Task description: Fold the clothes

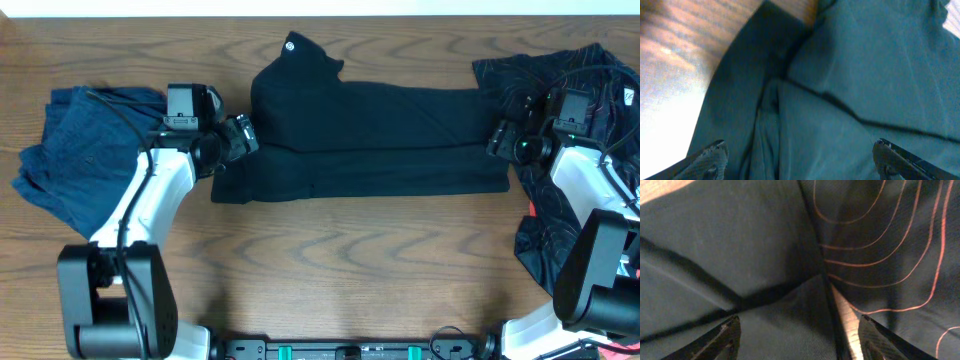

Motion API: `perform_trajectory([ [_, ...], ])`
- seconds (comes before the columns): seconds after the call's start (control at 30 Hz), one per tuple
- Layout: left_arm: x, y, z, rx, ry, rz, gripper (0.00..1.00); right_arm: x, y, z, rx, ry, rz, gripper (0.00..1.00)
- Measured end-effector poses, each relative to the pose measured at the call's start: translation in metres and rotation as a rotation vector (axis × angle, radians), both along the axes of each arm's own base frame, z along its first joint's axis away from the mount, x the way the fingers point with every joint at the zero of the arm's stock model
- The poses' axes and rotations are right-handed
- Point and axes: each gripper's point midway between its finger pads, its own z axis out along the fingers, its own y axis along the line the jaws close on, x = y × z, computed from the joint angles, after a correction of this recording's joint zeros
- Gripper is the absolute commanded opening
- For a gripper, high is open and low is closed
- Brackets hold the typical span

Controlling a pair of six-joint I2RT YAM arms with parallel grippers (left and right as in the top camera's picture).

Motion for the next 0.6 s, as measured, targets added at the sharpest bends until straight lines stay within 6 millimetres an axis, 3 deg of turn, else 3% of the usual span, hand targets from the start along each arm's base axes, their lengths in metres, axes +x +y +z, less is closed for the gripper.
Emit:
perform_trajectory([
  [0.17, -0.035, 0.004, -0.011, 0.028, 0.143, -0.008, 0.93, -0.027, 0.007, -0.012, 0.034, 0.121, 0.003, 0.8],
  [0.3, -0.048, 0.007, -0.02, 0.047, 0.193, -0.008, 0.93, -0.049, 0.005, -0.02, 0.02, 0.219, -0.023, 0.82],
  [0.6, -0.059, 0.013, -0.051, 0.074, 0.216, 0.018, 0.89, -0.054, -0.003, -0.022, -0.021, 0.245, -0.048, 0.8],
])
